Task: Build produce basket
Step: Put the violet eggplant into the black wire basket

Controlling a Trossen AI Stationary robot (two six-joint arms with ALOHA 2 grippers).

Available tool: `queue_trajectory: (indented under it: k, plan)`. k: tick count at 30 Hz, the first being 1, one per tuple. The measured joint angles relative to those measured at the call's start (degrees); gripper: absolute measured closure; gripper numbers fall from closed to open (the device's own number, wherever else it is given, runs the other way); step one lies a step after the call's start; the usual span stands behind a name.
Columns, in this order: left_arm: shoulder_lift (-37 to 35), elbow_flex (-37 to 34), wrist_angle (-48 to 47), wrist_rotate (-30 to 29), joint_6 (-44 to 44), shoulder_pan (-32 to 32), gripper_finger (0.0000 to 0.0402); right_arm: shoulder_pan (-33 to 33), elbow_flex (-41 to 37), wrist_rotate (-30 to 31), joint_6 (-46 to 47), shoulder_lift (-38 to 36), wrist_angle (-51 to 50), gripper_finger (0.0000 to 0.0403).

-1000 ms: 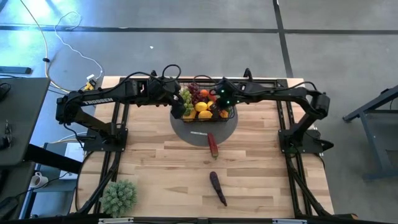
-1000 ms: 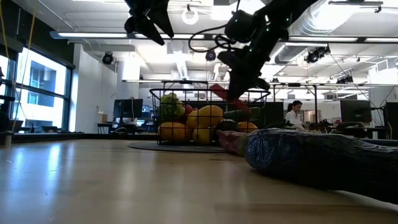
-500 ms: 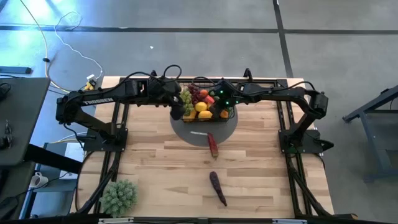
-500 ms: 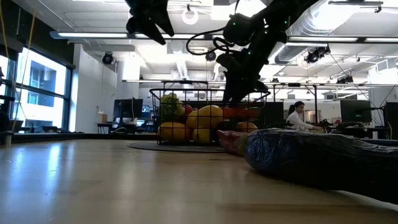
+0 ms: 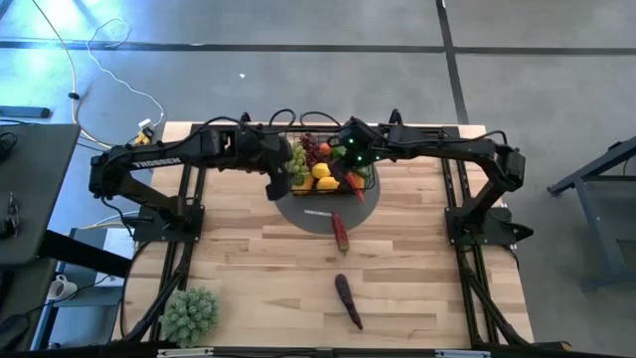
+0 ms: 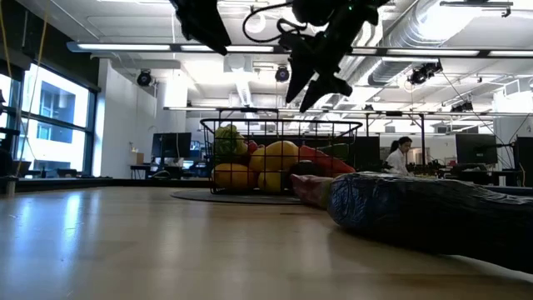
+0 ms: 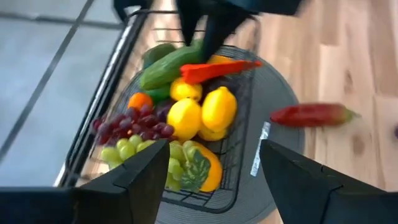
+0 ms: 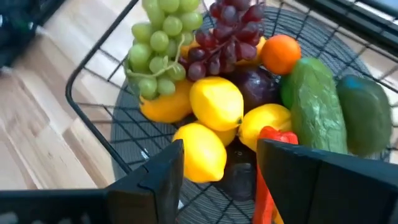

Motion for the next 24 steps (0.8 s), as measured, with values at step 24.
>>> queue_trajectory:
  k: [24]
  plan:
    - [0.0, 0.0, -1.2, 7.8, 21.0, -6.0, 0.0161, 13.2, 8.0, 3.4, 34.7, 0.0, -24.9, 0.0218]
